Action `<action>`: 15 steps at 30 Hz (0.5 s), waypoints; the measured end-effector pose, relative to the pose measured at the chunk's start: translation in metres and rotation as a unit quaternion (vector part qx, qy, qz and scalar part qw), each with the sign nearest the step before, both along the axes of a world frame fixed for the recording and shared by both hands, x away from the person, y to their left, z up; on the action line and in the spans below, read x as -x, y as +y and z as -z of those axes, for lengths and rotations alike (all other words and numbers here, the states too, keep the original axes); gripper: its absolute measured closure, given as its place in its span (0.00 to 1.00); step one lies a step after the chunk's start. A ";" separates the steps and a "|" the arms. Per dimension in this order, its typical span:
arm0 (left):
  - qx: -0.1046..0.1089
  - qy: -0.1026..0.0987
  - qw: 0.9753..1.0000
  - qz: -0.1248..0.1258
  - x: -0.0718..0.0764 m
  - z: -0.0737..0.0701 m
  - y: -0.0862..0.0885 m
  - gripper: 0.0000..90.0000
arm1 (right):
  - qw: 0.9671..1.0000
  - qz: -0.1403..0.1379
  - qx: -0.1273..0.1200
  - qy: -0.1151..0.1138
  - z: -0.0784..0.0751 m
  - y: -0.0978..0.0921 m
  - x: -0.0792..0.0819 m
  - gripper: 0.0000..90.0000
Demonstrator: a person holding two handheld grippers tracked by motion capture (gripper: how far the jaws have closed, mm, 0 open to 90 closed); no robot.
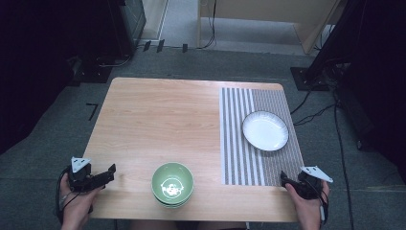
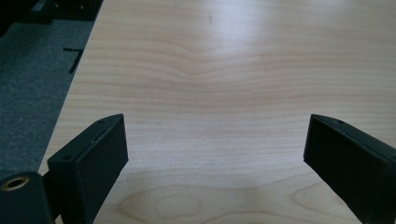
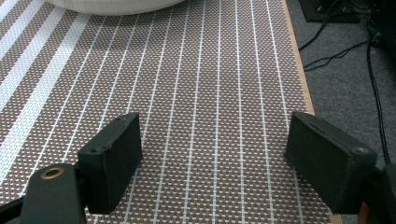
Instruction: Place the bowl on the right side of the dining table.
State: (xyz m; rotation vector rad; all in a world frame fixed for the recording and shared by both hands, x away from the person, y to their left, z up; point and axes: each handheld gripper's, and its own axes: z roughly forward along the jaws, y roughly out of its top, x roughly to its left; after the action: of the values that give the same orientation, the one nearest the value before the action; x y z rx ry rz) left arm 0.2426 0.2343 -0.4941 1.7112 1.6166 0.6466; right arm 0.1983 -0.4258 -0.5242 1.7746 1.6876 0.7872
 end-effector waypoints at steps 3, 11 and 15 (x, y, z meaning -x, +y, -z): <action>0.011 -0.009 1.000 0.003 0.001 -0.006 -0.002 0.07 | 1.000 0.001 0.000 0.000 0.000 0.000 0.000 0.20; 0.033 -0.038 0.998 0.021 0.008 -0.027 -0.018 0.12 | 1.000 0.003 0.000 0.001 0.000 0.001 0.000 0.20; 0.058 -0.051 0.996 0.044 0.011 -0.038 -0.029 0.16 | 1.000 0.004 0.001 0.002 0.000 0.001 -0.001 0.19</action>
State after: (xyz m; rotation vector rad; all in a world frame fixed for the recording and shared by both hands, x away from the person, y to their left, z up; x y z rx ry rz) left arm 0.2314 0.2057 -0.4562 1.6298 1.4709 0.5755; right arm 0.1991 -0.4244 -0.5243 1.7807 1.6826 0.7780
